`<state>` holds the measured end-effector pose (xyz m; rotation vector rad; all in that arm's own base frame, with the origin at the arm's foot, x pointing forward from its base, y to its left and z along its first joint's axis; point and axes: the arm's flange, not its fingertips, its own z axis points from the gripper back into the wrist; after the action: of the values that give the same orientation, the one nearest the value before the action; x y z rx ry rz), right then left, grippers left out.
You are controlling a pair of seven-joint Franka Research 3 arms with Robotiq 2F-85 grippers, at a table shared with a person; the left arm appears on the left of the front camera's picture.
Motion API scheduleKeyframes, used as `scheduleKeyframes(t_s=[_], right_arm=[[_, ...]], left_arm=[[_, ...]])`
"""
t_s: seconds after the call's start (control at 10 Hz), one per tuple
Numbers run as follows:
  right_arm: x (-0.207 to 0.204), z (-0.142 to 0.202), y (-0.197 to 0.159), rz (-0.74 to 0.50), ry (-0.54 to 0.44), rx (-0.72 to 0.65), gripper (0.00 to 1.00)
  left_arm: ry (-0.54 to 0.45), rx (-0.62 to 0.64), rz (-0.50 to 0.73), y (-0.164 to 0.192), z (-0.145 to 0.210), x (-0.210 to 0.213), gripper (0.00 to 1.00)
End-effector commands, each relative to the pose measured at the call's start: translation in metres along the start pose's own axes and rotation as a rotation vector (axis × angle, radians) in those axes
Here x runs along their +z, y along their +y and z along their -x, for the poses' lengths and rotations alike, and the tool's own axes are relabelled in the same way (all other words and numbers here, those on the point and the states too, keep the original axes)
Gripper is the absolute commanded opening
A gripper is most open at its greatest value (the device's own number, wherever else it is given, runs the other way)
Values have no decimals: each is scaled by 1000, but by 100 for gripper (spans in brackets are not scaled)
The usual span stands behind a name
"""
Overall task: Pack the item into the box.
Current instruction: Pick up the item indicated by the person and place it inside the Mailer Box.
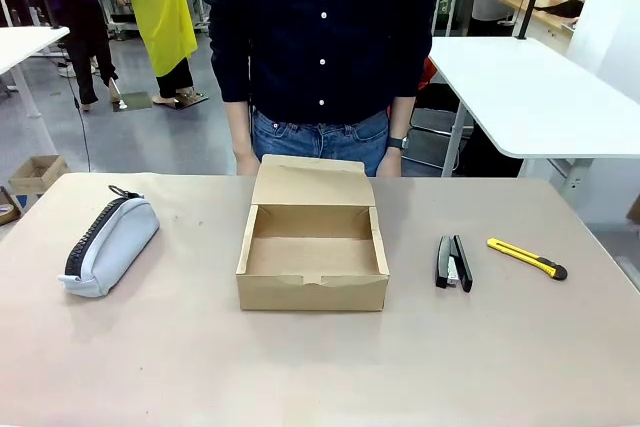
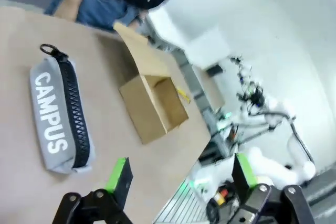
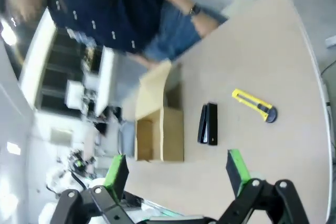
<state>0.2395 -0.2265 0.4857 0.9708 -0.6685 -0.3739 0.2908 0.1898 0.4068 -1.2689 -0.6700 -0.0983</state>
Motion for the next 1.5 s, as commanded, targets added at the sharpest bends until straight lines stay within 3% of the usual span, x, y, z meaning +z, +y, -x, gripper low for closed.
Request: scheduleKeyframes(t_s=[0.0,0.2,0.3,0.4,1.4], right_arm=[[-9,13,-43,-127,-54,-50,100],[-12,14,-81,-111,-135,-198,100],[13,3,-51,-81,-79,-106,100],[13,3,-51,-81,-79,-106,100],[13,3,-51,-81,-79,-106,100]], left_arm=[[-124,33,73,12,-4,3,100],[-215,109,61,7,4,-10,100],[-226,103,33,6,5,-18,100],[-194,104,70,18,0,13,100],[-194,104,70,18,0,13,100]])
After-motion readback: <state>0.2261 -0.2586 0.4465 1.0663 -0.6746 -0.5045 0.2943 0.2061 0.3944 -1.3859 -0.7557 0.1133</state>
